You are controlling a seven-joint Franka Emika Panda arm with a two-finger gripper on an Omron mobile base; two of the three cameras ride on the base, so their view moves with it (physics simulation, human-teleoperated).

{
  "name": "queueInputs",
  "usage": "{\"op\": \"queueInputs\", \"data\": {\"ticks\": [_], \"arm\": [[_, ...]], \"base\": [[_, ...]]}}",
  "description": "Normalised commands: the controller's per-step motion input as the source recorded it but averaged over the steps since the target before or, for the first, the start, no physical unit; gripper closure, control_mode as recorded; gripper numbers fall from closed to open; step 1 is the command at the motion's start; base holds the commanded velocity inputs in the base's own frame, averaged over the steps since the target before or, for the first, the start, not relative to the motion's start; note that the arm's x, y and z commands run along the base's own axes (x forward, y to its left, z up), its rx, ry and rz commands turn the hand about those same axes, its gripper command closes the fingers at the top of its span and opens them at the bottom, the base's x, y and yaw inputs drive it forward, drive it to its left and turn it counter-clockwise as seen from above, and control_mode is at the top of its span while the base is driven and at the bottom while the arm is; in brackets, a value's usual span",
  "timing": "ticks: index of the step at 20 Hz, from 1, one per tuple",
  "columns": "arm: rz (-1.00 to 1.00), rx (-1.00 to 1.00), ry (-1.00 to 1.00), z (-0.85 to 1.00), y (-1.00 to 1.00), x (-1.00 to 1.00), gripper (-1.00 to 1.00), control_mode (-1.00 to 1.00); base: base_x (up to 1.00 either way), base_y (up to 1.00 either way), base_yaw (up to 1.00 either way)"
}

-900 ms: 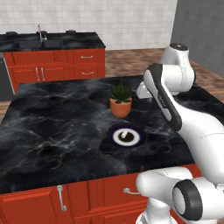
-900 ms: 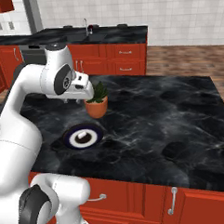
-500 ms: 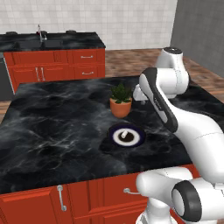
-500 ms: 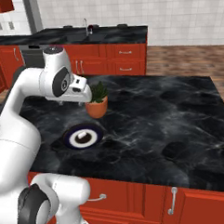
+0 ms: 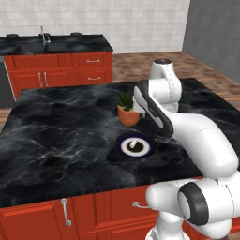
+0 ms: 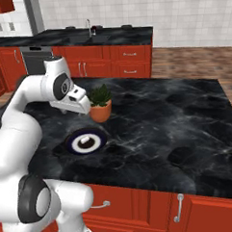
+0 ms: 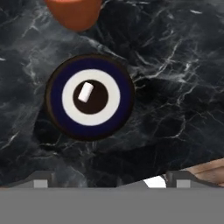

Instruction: Pick up the marshmallow and place it in the cup of hot chocolate on the dining counter.

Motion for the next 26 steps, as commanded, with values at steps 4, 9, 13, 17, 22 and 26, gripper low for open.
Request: {"op": "queueInputs", "data": {"ticks": [4,9,13,17,22,26], "arm": [[-0.15,0.00,0.09,-0.48,0.03,0.35,-1.00,-1.00],[-0.08,0.02,0.00,-0.50,0.00,0.29,-1.00,-1.00],[-0.05,0.05,0.00,-0.48,0.00,0.29,-1.00,-1.00],[-0.04,0.01,0.02,-0.46,0.11,0.28,-1.00,-1.00],[-0.05,0.00,0.05,-0.51,0.18,0.31,-1.00,-1.00],[-0.06,0.00,0.06,-0.46,0.03,0.29,-1.00,-1.00]], "base": [[0.00,0.00,0.00],[0.00,0.00,0.00],[0.00,0.00,0.00],[0.00,0.00,0.00],[0.00,0.00,0.00],[0.00,0.00,0.00]]}}
